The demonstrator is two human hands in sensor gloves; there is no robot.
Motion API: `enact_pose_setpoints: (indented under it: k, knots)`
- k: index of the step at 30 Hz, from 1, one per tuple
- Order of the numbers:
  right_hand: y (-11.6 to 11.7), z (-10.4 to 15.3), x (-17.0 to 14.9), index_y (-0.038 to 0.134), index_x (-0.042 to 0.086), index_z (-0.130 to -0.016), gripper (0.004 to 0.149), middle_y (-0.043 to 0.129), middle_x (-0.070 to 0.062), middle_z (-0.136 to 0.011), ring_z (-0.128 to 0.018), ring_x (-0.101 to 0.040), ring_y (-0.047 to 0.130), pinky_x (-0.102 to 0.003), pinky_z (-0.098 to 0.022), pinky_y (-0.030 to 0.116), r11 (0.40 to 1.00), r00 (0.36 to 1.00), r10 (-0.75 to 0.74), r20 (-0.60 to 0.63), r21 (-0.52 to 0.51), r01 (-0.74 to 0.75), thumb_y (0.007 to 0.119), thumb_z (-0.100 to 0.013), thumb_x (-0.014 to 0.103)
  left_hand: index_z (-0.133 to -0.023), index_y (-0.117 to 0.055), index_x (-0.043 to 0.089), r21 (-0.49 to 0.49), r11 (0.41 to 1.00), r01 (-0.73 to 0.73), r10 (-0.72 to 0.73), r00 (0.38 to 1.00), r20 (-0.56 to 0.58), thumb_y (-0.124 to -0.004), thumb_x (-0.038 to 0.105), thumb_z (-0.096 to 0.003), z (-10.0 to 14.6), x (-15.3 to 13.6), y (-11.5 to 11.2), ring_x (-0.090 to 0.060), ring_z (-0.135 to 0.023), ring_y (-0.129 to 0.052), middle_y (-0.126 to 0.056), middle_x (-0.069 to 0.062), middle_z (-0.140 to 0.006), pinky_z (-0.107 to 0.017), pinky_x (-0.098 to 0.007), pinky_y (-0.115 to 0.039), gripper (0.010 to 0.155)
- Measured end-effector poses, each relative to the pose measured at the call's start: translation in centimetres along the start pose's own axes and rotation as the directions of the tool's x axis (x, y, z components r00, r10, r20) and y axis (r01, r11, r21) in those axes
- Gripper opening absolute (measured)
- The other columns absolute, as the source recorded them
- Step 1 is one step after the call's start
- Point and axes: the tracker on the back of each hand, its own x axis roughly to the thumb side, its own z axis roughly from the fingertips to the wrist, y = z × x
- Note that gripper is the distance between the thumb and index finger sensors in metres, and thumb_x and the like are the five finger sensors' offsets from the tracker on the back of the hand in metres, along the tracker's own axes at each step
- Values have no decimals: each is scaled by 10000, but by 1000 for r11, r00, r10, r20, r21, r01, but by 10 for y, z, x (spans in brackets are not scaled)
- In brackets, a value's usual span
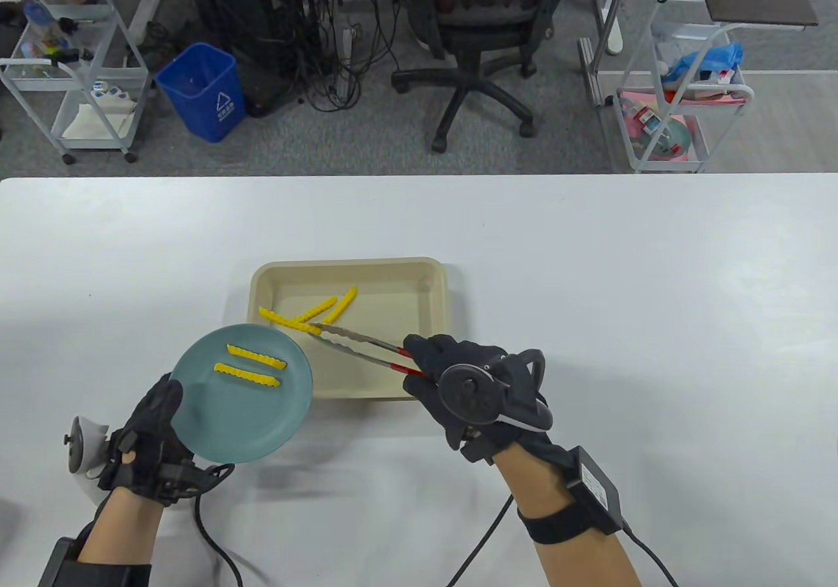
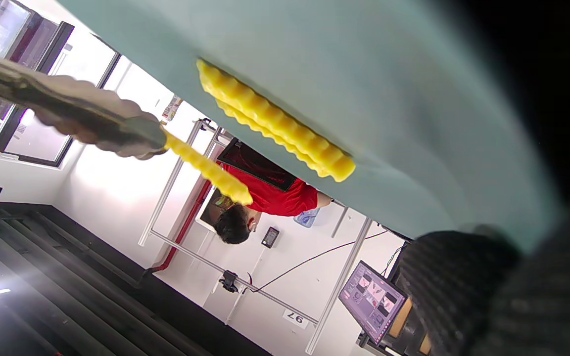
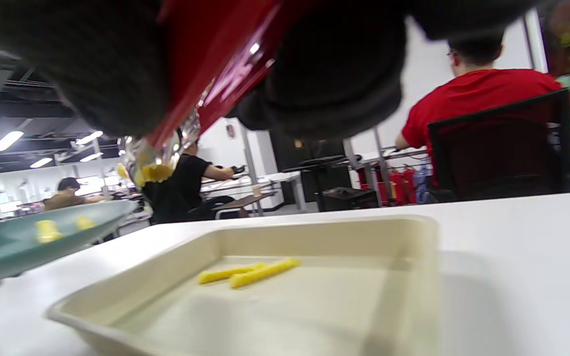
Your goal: Hold plate and receive fries gripped by tongs from baking tray
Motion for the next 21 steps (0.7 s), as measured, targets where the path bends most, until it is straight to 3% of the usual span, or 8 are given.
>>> enact_pose_setpoints:
  k: [8, 21]
  knots:
    - [7, 7, 47, 770, 269, -995, 606, 878, -77, -865, -379, -198, 1038, -396, -213, 842, 999, 991, 21, 133, 45, -27, 901, -472, 546, -1016, -589, -104, -4, 1000, 6, -6, 1000, 6, -690, 318, -521, 0, 0, 0, -584, -443, -1017, -780, -379, -792, -228, -560, -957, 659]
    - [20, 6, 55, 772, 270, -996, 604, 875, -75, -872, -402, -207, 1039, -407, -234, 844, 993, 988, 52, 146, 96, -67, 899, -476, 549, -1015, -590, -106, 3, 1000, 6, -6, 1000, 2, -691, 316, -520, -1, -2, 2, -587, -441, -1016, -779, -380, -792, -228, -562, -956, 658]
